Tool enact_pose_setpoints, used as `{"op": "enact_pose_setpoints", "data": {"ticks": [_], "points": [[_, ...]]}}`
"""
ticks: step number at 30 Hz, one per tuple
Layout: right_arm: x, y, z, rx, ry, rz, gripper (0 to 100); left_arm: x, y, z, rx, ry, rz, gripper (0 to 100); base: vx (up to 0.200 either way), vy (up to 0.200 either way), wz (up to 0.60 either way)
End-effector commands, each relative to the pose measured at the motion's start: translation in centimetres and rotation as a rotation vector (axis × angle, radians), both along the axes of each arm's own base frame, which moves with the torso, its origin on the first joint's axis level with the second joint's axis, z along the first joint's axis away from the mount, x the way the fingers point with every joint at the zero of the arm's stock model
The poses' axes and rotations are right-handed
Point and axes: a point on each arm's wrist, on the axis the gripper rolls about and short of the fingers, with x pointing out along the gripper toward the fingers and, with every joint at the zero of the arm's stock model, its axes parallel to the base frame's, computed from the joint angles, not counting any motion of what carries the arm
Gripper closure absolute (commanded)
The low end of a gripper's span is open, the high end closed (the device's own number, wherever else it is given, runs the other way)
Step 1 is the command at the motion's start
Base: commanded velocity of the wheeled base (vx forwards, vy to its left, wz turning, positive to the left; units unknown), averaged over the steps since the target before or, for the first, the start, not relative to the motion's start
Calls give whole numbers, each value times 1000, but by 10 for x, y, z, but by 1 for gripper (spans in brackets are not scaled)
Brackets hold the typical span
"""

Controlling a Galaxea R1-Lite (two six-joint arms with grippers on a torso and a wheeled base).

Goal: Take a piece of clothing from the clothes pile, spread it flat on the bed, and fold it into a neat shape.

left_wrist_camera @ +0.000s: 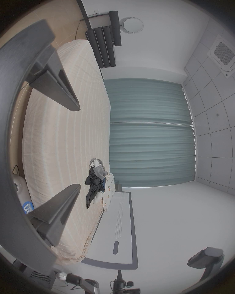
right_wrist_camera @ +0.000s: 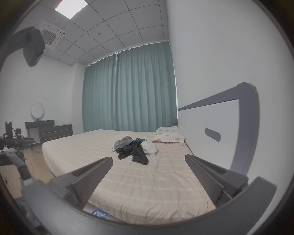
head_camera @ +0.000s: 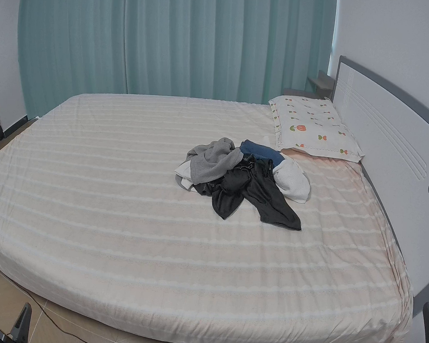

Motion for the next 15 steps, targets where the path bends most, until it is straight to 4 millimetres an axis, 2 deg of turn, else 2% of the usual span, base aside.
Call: {"op": "enact_pose_setpoints", "data": {"ticks": [1, 2, 4, 5, 6, 7, 9, 10, 11, 15], "points": [[78, 7, 25, 14, 412, 145, 0, 0, 0, -5, 0, 0, -1, 0, 0, 0, 0], [85, 8, 25, 12, 430, 156, 0, 0, 0, -5, 0, 0, 1, 0, 0, 0, 0], [116, 14, 26, 13, 479, 190, 0, 0, 0, -5, 0, 0, 1, 0, 0, 0, 0], [116, 14, 26, 13, 479, 190, 0, 0, 0, -5, 0, 0, 1, 0, 0, 0, 0], [150, 22, 25, 56, 522, 200, 0, 0, 0, -5, 0, 0, -1, 0, 0, 0, 0], [161, 24, 25, 71, 533, 199, 0, 0, 0, -5, 0, 0, 1, 0, 0, 0, 0], [205, 34, 14, 111, 583, 192, 0, 0, 0, -5, 0, 0, -1, 0, 0, 0, 0], [215, 37, 11, 116, 594, 190, 0, 0, 0, -5, 0, 0, 1, 0, 0, 0, 0], [241, 42, 4, 123, 601, 177, 0, 0, 0, -5, 0, 0, 1, 0, 0, 0, 0], [301, 53, -8, 136, 618, 119, 0, 0, 0, -5, 0, 0, 1, 0, 0, 0, 0]]}}
